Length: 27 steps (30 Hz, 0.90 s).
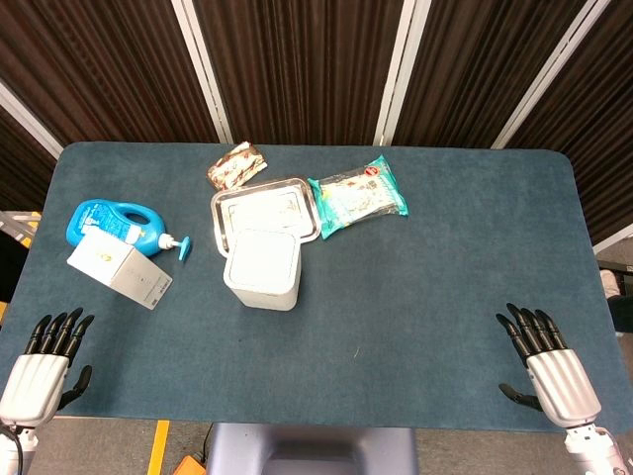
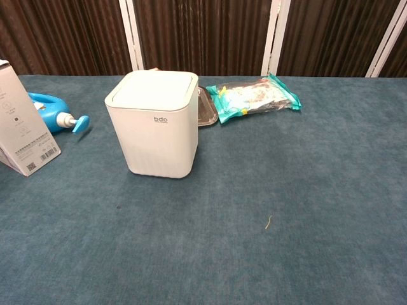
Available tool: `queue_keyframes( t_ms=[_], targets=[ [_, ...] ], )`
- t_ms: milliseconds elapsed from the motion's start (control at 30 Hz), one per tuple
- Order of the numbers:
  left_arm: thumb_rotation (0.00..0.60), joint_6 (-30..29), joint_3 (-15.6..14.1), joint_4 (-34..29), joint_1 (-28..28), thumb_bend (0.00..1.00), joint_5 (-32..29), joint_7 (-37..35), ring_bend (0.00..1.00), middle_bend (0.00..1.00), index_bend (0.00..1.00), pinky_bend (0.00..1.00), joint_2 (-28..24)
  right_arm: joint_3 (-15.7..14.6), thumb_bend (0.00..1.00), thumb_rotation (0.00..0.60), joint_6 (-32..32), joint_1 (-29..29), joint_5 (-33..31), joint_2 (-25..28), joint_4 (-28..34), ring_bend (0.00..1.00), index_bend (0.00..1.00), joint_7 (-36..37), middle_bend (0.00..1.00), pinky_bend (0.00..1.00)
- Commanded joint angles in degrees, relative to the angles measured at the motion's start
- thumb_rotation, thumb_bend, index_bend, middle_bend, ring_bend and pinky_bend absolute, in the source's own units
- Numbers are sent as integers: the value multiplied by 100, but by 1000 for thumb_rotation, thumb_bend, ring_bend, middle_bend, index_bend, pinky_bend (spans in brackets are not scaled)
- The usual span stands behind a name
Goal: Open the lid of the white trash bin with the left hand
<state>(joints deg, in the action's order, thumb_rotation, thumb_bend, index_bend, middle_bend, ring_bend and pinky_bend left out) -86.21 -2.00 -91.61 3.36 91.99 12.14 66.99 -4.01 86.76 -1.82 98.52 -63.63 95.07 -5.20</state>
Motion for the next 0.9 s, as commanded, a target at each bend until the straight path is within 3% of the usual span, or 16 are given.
queue_keyframes(
  t_ms=[33,167,233,333,400,433,533,733,900],
  targets=[
    [600,-45,24,13,0,449,20,-18,0,0,0,30,49,-3,84,600,12,7,8,6,3,0,0,13,0,0],
    [600,-149,50,150,100,451,302,-414,6,4,0,137,197,6,83,600,86,34,27,6,9,0,0,50,0,0],
    [600,-172,87,193,228,451,519,-583,108,98,0,324,301,17,84,600,163,57,57,-4,-10,0,0,74,0,0],
    [600,49,100,-22,514,452,773,-828,559,544,0,798,429,3,84,600,207,79,101,-18,-33,0,0,72,0,0],
    [600,496,79,-396,761,452,728,-1026,789,782,0,963,396,-1,84,600,209,81,113,-25,-39,0,0,57,0,0],
    [600,833,123,-670,931,452,576,-1063,870,867,0,992,380,-4,84,600,195,80,111,-27,-40,0,0,49,0,0],
    [600,1570,392,-1223,1314,451,-37,-710,987,977,0,1000,473,-1,84,600,128,60,67,-12,-28,0,0,53,0,0],
    [600,2278,975,-1767,1883,452,-1340,533,1000,1000,0,1000,946,38,84,600,0,15,-75,39,23,0,0,95,0,0],
    [600,2405,1370,-1955,2273,452,-2309,1214,1000,1000,0,1000,1227,11,84,600,-47,9,-74,77,63,0,0,94,0,0]
  ],
)
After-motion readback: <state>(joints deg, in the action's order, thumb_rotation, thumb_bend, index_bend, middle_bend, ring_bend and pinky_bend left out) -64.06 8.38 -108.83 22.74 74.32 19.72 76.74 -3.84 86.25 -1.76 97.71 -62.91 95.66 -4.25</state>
